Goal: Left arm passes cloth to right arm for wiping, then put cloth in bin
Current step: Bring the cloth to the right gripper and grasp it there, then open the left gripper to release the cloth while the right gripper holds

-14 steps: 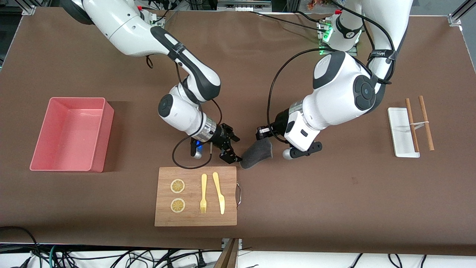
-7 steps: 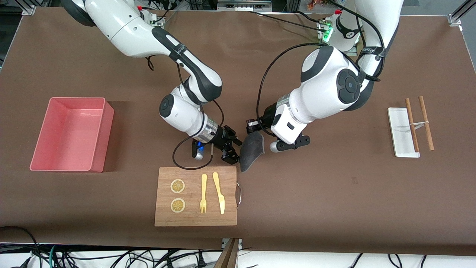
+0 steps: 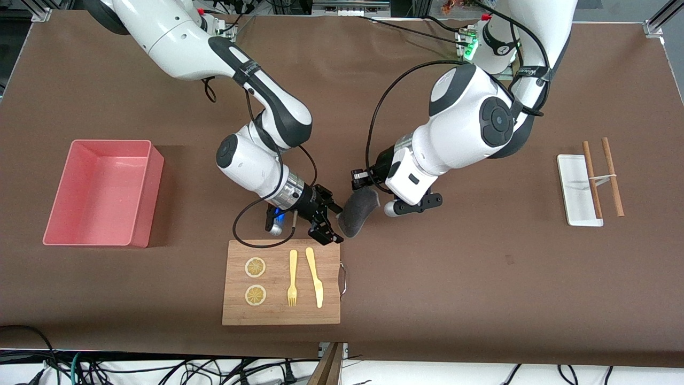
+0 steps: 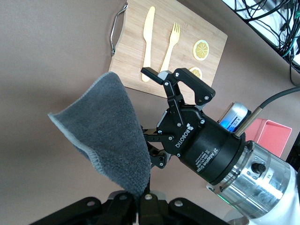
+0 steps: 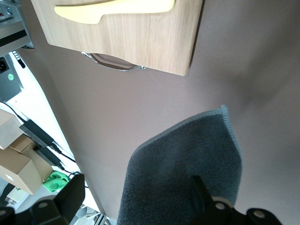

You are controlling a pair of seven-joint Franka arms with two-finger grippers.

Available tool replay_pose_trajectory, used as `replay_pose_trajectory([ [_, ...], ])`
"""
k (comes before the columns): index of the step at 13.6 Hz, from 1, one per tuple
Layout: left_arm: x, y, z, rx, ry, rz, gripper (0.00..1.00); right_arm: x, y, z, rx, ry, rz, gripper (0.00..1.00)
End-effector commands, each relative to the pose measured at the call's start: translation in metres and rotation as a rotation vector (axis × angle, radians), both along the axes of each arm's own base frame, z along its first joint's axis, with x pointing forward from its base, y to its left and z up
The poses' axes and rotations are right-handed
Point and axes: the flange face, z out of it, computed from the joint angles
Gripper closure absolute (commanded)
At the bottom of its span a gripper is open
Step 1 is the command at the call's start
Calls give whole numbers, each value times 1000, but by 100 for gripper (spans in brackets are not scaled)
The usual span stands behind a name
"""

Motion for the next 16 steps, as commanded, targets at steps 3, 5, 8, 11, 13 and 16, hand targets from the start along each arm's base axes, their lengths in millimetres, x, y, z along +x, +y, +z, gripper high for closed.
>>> replay_pose_trajectory([
  [3,-1,12,9,10,4,32,100,-6,4,-9,-10,-6,36,1],
  [5,-8,2,2,17,12,11,100,-9,7,-19,-13,6,41,1],
  [8,-23,-24,-3,15,7,-39,100,-11,10,-23,-12,4,40,1],
  [11,-24,-26,2,12,-16,-66,100,-16,20,-29,-4,-13,31,1],
  [13,-25,-24,4,14,-19,-64,100,-22,26,-34,-9,-18,43,16],
  [16,-26,-25,3,15,-15,-65,100,-22,26,-37,-29,-49,84,80],
])
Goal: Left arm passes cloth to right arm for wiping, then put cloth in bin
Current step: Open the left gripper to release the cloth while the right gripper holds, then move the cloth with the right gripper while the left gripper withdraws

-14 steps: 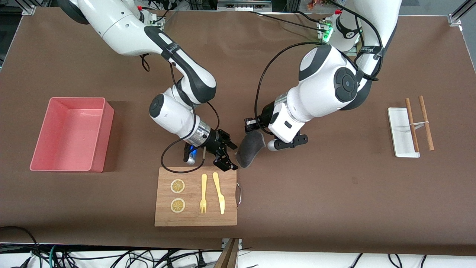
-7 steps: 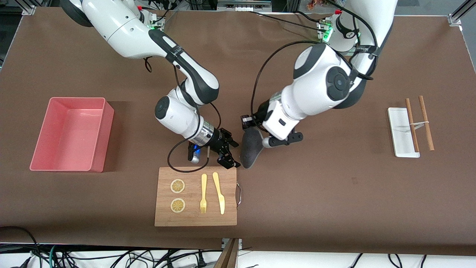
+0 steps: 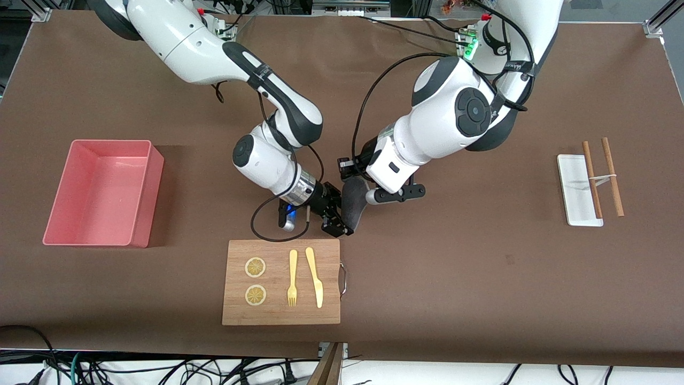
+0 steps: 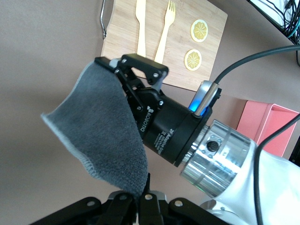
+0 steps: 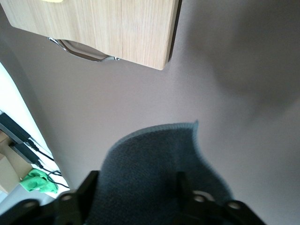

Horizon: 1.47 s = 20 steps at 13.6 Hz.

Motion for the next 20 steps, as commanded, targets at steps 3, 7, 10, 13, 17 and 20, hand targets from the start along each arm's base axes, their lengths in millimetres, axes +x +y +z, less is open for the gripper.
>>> replay_pose_trajectory([
  [3,-4,4,8,3,-16,-7,100,0,1,-1,-10,-55,45,100],
  [7,-1,9,9,4,-15,0,100,6,-6,4,-5,-56,29,100],
  [10,5,21,15,7,-24,13,1,5,-4,6,0,-48,26,100],
  [13,18,59,32,18,-14,33,0,-5,11,19,30,-33,35,100],
  [17,40,151,62,37,-53,-24,0,-26,24,57,-8,90,159,100],
  [20,51,200,58,114,-72,-70,0,-47,18,66,-135,222,336,100],
])
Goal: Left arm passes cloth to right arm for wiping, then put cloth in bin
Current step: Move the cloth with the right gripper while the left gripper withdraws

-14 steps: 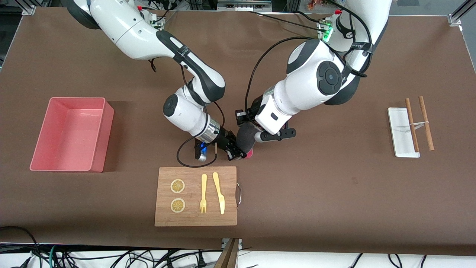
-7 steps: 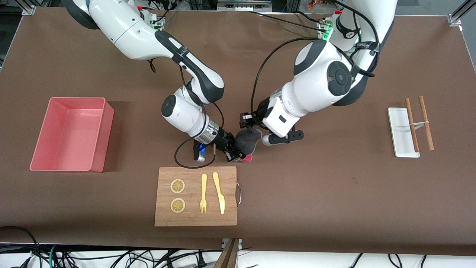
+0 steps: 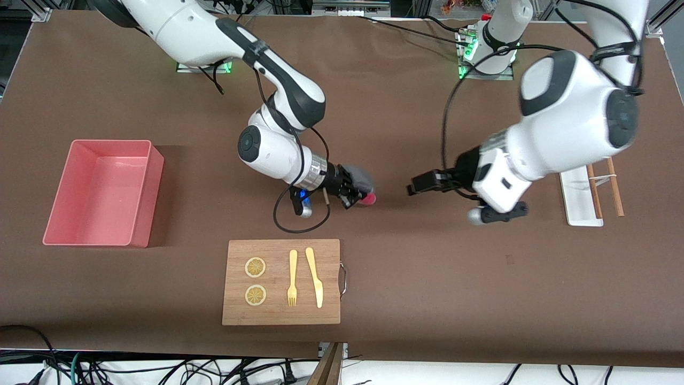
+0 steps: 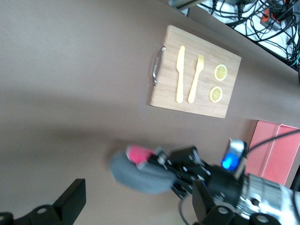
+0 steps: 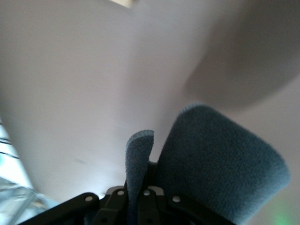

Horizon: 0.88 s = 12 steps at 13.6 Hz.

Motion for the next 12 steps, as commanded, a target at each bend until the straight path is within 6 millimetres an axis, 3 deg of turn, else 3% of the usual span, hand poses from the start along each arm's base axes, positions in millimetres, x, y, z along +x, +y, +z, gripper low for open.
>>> replay_pose_trajectory([
  [1,-1,28,-2,111,-26,-73,0,-18,-17,2,-161,91,156,100],
  [4,-1,41,-16,212,-32,-147,0,-37,-45,-30,-375,165,368,100],
  [7,-4,57,-17,332,-51,-310,0,-41,-74,-61,-417,191,467,100],
  [12,5,133,-16,380,-78,-454,0,-24,-129,-102,-525,149,564,100],
])
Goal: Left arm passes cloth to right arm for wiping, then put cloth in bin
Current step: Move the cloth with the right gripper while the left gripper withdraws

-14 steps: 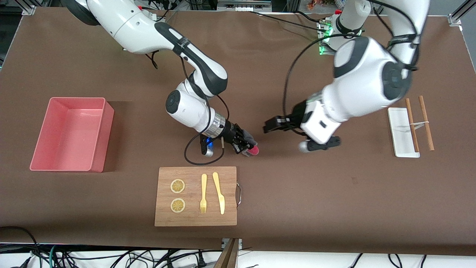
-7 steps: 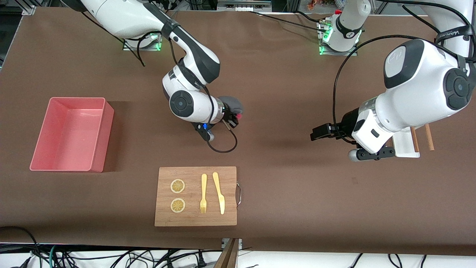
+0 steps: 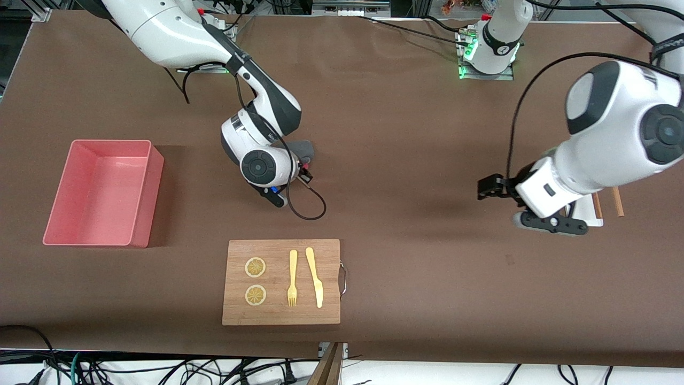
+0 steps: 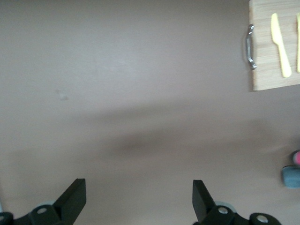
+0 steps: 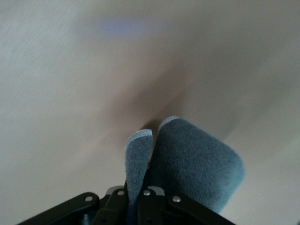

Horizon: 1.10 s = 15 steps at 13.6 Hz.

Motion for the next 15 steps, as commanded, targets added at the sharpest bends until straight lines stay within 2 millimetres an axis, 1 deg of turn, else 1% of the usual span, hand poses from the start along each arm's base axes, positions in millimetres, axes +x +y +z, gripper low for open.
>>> replay_pose_trajectory([
  [1,-10,29,13,95,12,-112,0,14,-40,-14,-26,-14,68,100],
  [2,-17,32,23,127,23,-127,0,22,-56,-15,-26,-14,93,100],
  [3,-25,40,36,153,29,-146,0,29,-72,-17,-27,-15,114,100],
  [4,-32,51,52,160,25,-161,0,37,-89,-19,-32,-20,131,100],
  [5,-38,67,68,163,16,-158,0,43,-104,-22,-31,-20,156,100],
  [6,-43,84,80,151,6,-161,0,48,-117,-23,-30,-22,175,100],
  [8,-59,92,109,145,-25,-160,0,56,-145,-24,-37,-9,208,100],
  [9,-66,99,124,142,-48,-134,0,61,-159,-17,-37,-10,230,100],
  [10,-78,85,129,140,-51,-156,0,65,-175,-15,-34,-4,253,100],
  [11,-88,83,124,149,-45,-156,0,70,-193,-8,-30,0,280,100],
  [12,-89,87,112,154,-57,-138,0,74,-213,-5,-22,8,317,100],
  [13,-92,83,95,151,-69,-123,0,78,-230,3,-15,8,342,100],
  [14,-95,80,94,153,-122,-105,0,80,-244,7,-6,14,369,100],
  [15,-97,79,93,149,-129,-92,0,82,-254,15,1,13,394,100],
])
